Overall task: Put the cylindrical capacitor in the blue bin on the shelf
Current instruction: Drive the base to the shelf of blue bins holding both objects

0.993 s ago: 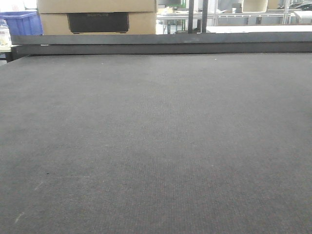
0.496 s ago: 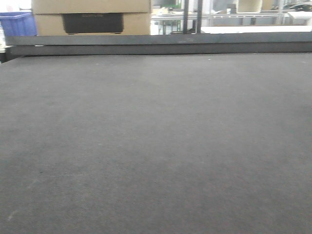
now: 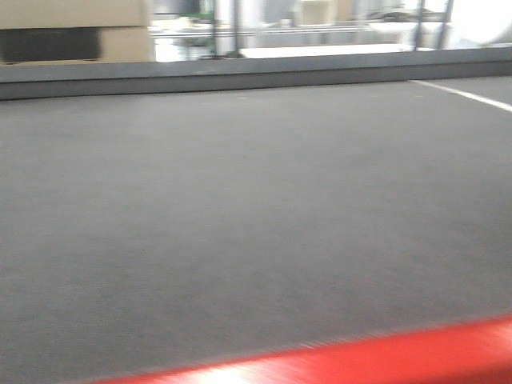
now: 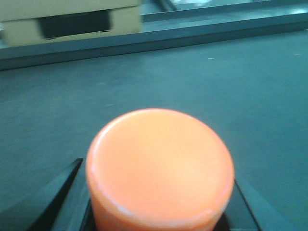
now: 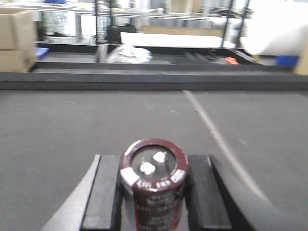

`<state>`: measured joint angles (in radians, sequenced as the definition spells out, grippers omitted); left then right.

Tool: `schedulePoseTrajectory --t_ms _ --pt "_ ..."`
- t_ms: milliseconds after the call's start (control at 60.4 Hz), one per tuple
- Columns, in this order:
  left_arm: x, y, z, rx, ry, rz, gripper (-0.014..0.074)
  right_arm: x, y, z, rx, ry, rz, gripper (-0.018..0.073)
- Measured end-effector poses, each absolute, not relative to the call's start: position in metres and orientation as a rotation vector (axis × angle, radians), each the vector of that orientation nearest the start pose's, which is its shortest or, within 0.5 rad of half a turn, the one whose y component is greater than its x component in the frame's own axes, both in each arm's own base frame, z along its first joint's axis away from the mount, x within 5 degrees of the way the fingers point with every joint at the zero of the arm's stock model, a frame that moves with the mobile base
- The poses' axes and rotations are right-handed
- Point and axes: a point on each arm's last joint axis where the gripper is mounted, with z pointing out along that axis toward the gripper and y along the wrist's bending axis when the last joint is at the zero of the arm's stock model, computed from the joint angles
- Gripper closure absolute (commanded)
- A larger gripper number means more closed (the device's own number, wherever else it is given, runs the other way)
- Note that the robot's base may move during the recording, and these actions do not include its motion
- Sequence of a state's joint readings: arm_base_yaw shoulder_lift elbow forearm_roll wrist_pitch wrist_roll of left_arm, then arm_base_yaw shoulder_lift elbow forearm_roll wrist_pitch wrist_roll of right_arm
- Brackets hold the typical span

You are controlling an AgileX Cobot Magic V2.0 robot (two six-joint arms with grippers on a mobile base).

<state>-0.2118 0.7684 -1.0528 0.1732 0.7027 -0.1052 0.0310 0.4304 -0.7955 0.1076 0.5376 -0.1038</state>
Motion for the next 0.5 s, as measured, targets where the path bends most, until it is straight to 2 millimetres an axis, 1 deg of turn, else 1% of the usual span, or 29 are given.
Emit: schedulePoseTrajectory --t_ms 496 --pt "0.1342 -0.0185 0.4296 0.15 1.888 -0.02 0.0707 0.0658 0.0071 0.3977 -0.077 1.652 0.06 0.0721"
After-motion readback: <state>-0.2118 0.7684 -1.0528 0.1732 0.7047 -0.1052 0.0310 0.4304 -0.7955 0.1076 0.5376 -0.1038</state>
